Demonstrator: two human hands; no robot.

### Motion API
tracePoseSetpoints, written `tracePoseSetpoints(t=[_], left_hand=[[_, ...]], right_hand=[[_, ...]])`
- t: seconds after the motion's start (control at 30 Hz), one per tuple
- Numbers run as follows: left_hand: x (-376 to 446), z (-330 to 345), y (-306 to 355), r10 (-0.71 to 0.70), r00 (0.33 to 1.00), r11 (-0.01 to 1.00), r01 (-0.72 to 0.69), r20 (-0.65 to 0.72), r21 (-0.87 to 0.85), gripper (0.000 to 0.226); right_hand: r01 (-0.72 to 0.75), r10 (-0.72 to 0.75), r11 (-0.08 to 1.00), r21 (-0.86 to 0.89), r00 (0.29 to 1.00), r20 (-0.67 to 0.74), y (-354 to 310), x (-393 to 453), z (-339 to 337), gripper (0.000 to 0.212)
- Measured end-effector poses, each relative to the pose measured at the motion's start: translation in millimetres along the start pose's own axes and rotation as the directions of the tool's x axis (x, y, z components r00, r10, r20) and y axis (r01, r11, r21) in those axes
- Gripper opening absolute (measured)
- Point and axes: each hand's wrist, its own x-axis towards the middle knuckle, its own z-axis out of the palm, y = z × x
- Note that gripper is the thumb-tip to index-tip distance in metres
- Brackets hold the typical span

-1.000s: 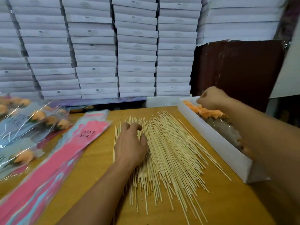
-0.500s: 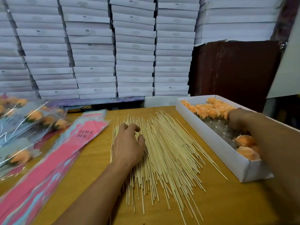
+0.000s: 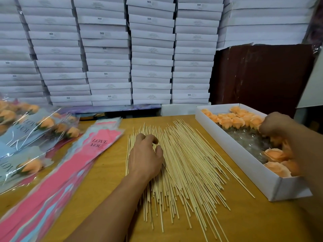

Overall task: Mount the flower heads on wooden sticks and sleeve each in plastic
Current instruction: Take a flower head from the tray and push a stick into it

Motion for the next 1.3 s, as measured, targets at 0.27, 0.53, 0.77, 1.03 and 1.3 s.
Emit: tracePoseSetpoints(t=[0.27,0.53,0.77,1.03,1.3], left_hand=[[0,-1,2,-0.012,1.000,1.000,0.012,-0.001,-0.002,0.018],[0,0,2,-0.012,1.000,1.000,0.012,-0.023,-0.002,0.020],[0,-2,2,0.072,0.994,0.986,-0.084,-0.088,-0.144,0.053],[0,-3,4,0.181,0.982,0.940,-0.187,-0.049,-0.285,0.080],[2,-5,3,0.011,1.000,0.942,-0.020,-0.029,-0.334,0.079]], right_hand=[[0.334,-0.083,0.897,0.288,0.769,-0.634,-22,-21,-23,0.041],[0.476,-0.075,0.778,0.410,0.719,-0.691,-70,-43,-38,0.030],[0.748,-0.317,0.536,0.392,0.609,-0.727,-135,-99,-29,0.019],[0.730,-0.728,0.520,0.444,0.650,-0.217,-193,-200,21,0.064],[0.304,-0.639,0.464,0.832,0.765,0.077,-191,-202,43,0.075]])
